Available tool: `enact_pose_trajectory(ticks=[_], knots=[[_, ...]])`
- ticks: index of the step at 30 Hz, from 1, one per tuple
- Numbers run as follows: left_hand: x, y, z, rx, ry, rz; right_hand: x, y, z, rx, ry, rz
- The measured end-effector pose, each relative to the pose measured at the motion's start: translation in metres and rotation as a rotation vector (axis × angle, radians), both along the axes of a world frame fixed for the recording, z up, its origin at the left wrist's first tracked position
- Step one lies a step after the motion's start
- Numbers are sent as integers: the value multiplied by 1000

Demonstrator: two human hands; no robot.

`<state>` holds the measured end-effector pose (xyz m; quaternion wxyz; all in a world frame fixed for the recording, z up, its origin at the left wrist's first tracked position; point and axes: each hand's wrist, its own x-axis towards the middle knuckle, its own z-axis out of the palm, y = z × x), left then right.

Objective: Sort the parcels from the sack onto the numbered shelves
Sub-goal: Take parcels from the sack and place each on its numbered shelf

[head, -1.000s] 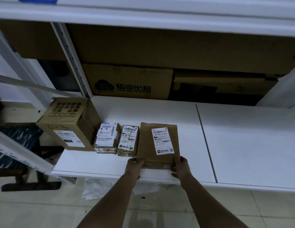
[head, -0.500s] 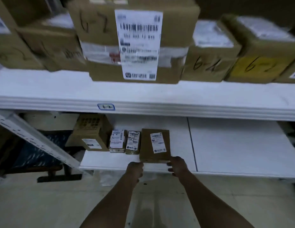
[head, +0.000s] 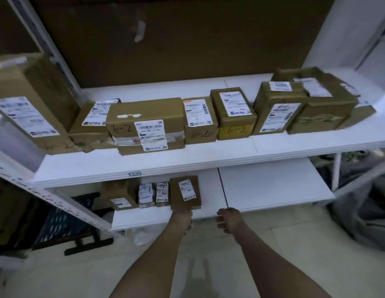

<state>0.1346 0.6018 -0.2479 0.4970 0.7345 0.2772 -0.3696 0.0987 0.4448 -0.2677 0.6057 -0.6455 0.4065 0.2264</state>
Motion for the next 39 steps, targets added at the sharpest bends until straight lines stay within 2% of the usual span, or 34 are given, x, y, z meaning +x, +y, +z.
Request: enact_pose_trajectory(ticks=[6, 13, 21, 24, 29, 39], knots=[[-27, -84, 19, 24, -43, -82, -43, -80, 17, -11, -90, -54], [-75, -256, 31, -34, -113, -159, -109, -247, 34, -155, -130, -80], [-117, -446, 52, -105, -129, -350, -170, -428, 57, -243, -137, -251], [-125, -509, 55, -102, -145, -449, -191, -483, 59, -236, -158, -408], [-128, -603, 50, -80, -146, -577, -206, -566, 48, -229, -142, -548], [-103, -792, 46, -108, 0, -739, -187, -752, 30, -260, -21, -624]])
